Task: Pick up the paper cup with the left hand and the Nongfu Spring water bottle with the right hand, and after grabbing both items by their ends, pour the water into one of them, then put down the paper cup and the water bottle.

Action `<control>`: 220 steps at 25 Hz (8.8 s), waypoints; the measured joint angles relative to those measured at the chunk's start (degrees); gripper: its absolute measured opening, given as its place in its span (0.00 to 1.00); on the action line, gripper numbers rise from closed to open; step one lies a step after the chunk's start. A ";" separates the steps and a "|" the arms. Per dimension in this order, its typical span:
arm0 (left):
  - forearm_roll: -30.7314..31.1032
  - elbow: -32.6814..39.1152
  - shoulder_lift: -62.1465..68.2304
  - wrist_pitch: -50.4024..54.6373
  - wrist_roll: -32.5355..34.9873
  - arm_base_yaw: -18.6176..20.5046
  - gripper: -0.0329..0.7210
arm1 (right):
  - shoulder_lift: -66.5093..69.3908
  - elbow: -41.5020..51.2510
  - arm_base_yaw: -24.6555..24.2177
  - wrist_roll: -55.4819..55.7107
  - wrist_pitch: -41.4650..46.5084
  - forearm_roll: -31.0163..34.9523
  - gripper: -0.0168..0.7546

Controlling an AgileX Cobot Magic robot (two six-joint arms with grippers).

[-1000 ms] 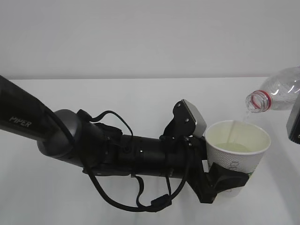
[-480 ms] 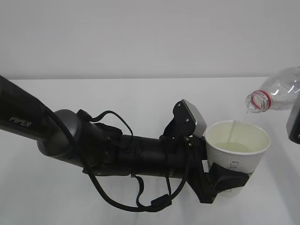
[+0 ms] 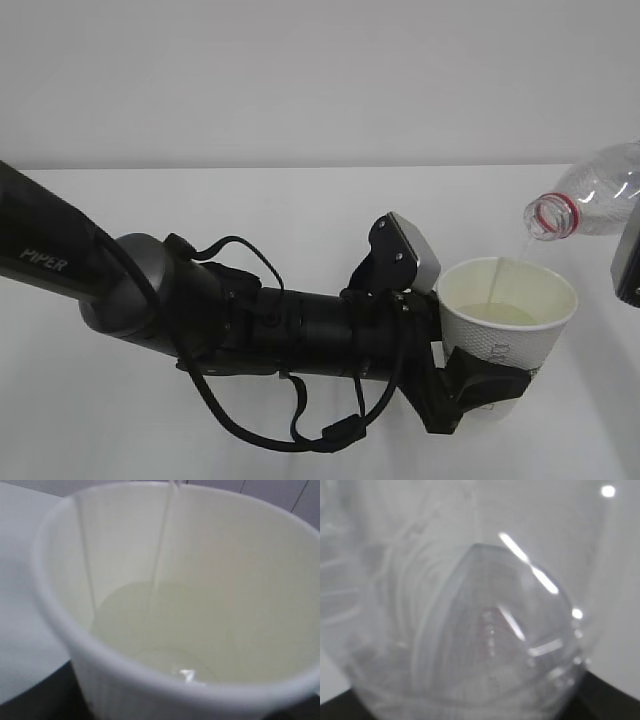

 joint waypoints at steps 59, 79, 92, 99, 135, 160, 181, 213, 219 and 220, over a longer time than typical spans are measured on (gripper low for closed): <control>0.00 0.00 0.00 0.12 0.00 0.00 0.72 | 0.00 0.00 0.00 -0.52 -0.21 0.00 0.62; 0.00 0.00 0.00 0.12 0.00 0.00 0.72 | 0.00 0.00 0.00 -0.52 -1.23 0.00 0.62; -2.72 -0.75 0.00 -0.40 0.00 0.00 0.72 | 0.00 0.00 0.00 0.03 -1.61 0.00 0.62; -2.77 -0.98 0.00 0.69 0.00 0.00 0.72 | 0.00 0.00 0.00 2.41 -1.63 0.00 0.62; -2.77 -0.98 0.00 1.41 0.00 0.00 0.72 | 0.00 0.00 0.00 21.58 -1.63 -0.45 0.62; -2.77 -0.98 0.00 1.73 0.00 0.00 0.72 | 0.00 0.00 0.00 48.14 -1.63 -0.54 0.62; -2.77 -0.98 0.00 3.06 0.00 0.00 0.72 | 3.16 0.00 0.00 74.74 -3.06 0.37 0.62; -2.77 -0.98 0.00 3.18 0.00 0.00 0.72 | 25.30 -0.75 0.00 87.68 -15.50 1.43 0.62; -2.77 -0.98 0.00 3.21 0.00 0.00 0.71 | 28.56 -1.35 0.00 87.77 -16.68 1.53 0.62; -2.77 -0.98 0.00 3.21 0.00 0.00 0.71 | 29.10 -1.60 0.00 87.93 -16.71 1.52 0.62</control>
